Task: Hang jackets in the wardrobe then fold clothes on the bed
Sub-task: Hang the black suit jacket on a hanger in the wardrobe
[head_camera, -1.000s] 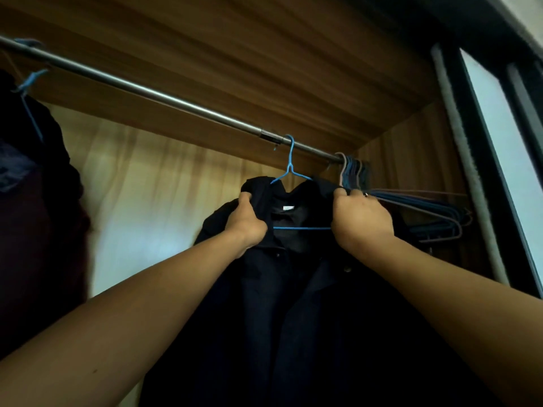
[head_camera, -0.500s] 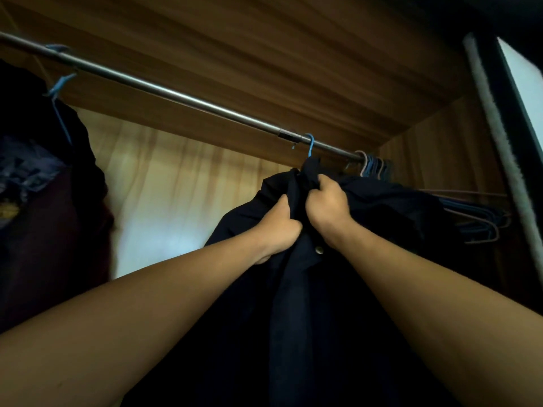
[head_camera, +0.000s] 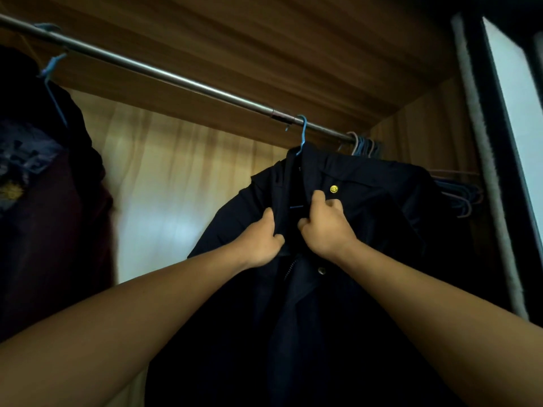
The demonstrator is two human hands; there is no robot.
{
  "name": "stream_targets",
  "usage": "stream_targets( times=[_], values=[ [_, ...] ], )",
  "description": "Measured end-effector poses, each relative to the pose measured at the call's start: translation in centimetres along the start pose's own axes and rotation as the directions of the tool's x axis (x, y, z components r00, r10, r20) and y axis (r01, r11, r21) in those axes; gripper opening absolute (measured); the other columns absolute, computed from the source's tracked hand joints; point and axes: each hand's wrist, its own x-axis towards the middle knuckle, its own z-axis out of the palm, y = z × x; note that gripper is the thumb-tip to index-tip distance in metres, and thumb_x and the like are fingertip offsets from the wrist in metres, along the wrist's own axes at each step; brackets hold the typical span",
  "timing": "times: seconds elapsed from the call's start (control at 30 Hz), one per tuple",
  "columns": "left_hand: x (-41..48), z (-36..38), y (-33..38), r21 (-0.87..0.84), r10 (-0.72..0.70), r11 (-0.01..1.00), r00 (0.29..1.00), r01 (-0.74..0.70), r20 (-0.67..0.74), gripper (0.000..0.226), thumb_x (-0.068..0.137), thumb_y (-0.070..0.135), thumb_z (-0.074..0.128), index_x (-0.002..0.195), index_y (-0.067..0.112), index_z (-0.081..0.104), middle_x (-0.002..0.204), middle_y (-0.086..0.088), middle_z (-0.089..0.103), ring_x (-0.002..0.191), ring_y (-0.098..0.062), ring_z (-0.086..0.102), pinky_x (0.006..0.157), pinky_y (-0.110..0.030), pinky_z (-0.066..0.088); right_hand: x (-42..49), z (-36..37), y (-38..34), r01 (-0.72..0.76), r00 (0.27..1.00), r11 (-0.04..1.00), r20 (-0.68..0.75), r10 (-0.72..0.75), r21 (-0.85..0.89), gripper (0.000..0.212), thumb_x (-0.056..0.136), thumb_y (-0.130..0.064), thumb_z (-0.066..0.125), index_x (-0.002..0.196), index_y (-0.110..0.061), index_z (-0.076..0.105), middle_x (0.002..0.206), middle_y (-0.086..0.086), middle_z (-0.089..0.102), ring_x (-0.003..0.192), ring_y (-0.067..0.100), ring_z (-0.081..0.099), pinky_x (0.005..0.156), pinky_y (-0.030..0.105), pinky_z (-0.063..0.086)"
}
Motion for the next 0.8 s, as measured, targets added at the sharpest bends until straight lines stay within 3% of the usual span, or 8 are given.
stream_targets(
  times=[0.1,0.17,0.3,0.37,0.47,0.57,0.67,0.8],
  values=[
    [-1.3,0.3,-0.6,-0.072,0.015,0.997,1.000,-0.016,-0.006,0.048,0.097,0.023,0.056,0.140,0.026,0.035,0.115,0.001,0.063,0.103,-0.016,0.063,0.097,-0.041,0.053,-2.1,0.4,0.0,0.029,0.999,0.996,-0.031,-0.031,-0.080,0.071,0.097,-0.033,0.059,0.154,-0.012,0.023,0.148,0.011,0.037,0.143,0.029,0.026,0.113,0.044,0.038],
    [-2.6,0.7,-1.5,0.013,0.040,0.999,0.997,-0.039,-0.070,0.062,0.094,0.033,0.059,0.149,0.035,0.029,0.127,0.002,0.055,0.112,-0.017,0.058,0.100,-0.043,0.051,-4.5,1.2,0.3,0.026,0.992,0.999,-0.124,-0.030,-0.034,0.092,0.095,-0.034,0.066,0.161,-0.016,0.005,0.160,0.007,0.020,0.148,0.027,0.017,0.119,0.040,0.028],
    [-4.3,0.1,-2.9,0.188,0.068,0.982,0.920,0.006,-0.385,0.044,0.097,0.026,0.061,0.140,0.026,0.052,0.132,0.002,0.043,0.118,-0.019,0.052,0.100,-0.038,0.047,-8.5,3.7,1.4,-0.118,0.948,0.908,-0.226,0.223,0.401,0.107,0.088,-0.031,0.078,0.162,-0.022,0.002,0.153,0.006,0.032,0.138,0.023,0.041,0.117,0.035,0.035],
    [-4.5,-0.7,-3.2,0.032,0.020,0.999,0.923,-0.008,-0.385,0.028,0.098,0.021,0.062,0.125,0.022,0.062,0.127,0.001,0.049,0.107,-0.016,0.058,0.093,-0.030,0.050,-9.2,4.3,2.1,-0.231,0.928,0.861,-0.163,0.335,0.453,0.092,0.085,-0.045,0.078,0.157,-0.019,0.026,0.138,0.006,0.052,0.124,0.023,0.056,0.108,0.039,0.046],
    [-4.6,-1.5,-3.2,-0.146,-0.096,0.988,0.956,0.057,-0.278,0.023,0.097,0.025,0.064,0.119,0.020,0.061,0.114,0.002,0.063,0.103,-0.014,0.062,0.085,-0.023,0.049,-9.9,4.7,2.4,-0.293,0.945,0.935,-0.085,0.314,0.201,0.058,0.090,-0.053,0.068,0.134,-0.017,0.055,0.120,0.004,0.061,0.108,0.023,0.062,0.095,0.039,0.052],
    [-4.4,-1.6,-3.6,-0.371,-0.221,0.920,0.949,0.126,-0.224,0.025,0.096,0.024,0.068,0.118,0.020,0.056,0.105,0.002,0.068,0.100,-0.014,0.064,0.086,-0.026,0.051,-9.8,4.6,1.6,-0.249,0.960,0.959,-0.098,0.263,0.133,0.028,0.098,-0.039,0.059,0.115,-0.017,0.058,0.105,0.007,0.066,0.091,0.022,0.063,0.076,0.035,0.050],
    [-3.8,-1.6,-4.1,-0.530,-0.334,0.828,0.920,0.182,-0.206,0.027,0.096,0.014,0.067,0.118,0.021,0.053,0.111,-0.005,0.068,0.099,-0.022,0.066,0.092,-0.037,0.056,-9.5,4.3,0.4,-0.250,0.958,0.937,-0.075,0.275,0.245,0.021,0.097,-0.028,0.058,0.115,-0.016,0.056,0.103,0.004,0.066,0.091,0.021,0.064,0.079,0.037,0.054],
    [-3.6,-1.1,-3.8,-0.345,-0.234,0.928,0.941,0.141,-0.245,0.047,0.095,0.024,0.065,0.137,0.026,0.043,0.116,-0.003,0.057,0.098,-0.019,0.063,0.091,-0.036,0.055,-9.1,3.5,-0.6,-0.251,0.955,0.892,-0.053,0.291,0.375,0.020,0.095,-0.032,0.065,0.108,-0.023,0.053,0.090,-0.007,0.063,0.079,0.009,0.061,0.071,0.029,0.049]
  ],
)
